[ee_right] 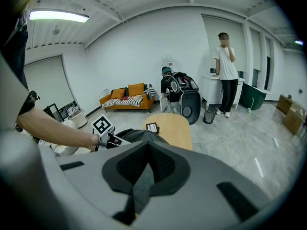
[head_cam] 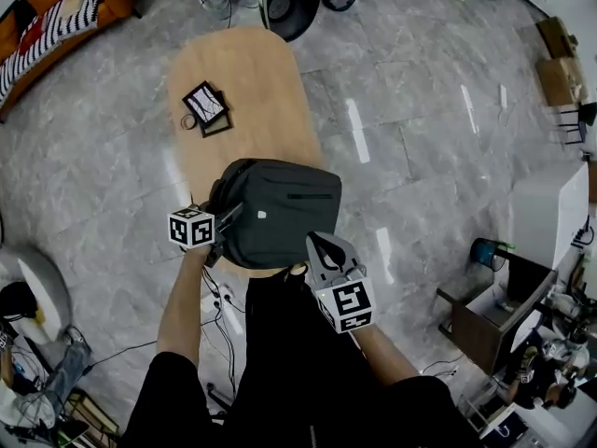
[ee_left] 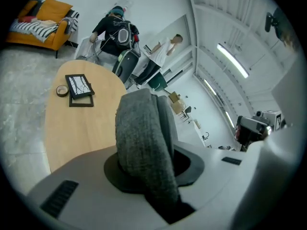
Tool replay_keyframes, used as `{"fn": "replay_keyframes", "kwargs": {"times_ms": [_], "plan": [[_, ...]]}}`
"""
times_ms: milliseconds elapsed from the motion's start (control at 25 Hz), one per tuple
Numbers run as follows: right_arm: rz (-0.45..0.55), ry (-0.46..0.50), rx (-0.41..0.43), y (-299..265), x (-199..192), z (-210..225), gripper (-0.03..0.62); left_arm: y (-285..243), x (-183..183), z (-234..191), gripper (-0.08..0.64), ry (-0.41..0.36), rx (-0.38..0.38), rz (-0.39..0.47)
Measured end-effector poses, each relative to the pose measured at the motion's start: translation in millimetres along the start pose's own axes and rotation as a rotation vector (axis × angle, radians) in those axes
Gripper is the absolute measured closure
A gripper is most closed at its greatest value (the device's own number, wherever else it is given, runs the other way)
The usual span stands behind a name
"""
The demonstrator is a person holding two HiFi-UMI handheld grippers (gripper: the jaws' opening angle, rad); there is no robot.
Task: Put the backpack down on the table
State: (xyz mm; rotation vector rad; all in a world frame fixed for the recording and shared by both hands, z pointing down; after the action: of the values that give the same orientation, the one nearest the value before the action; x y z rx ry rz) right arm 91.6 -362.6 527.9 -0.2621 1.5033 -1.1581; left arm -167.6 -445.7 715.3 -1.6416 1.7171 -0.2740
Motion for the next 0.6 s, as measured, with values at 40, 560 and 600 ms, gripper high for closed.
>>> {"fn": "replay_keyframes", "kwargs": {"times_ms": [40,560,600], "plan": [[-0.014,0.005,0.009,-6,0,-2,0.581,1,-4,-6,0.468,0.009,-0.012,0.009],[-0.192,0.011,0.033,-41,-4,-30,0.581,6,-62,-99,0.465,0.192,-0.195,0.102],[-0.203,0.004,0.03,-43,-5,-31,0.581,6,-65,-106,0.465,0.203,-0.21,0.108]]}}
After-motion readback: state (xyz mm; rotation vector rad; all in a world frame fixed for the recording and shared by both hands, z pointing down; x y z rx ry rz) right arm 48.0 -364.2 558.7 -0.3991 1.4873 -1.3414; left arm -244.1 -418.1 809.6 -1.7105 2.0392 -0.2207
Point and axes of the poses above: the fingertips, and each gripper's own axes: y backward along the fingers, z to its right, x out of its top, the point moved 9 cm from there along y, backward along the fingers, and after that the axes turned 10 degrees about -z, right-handed, at the moved point
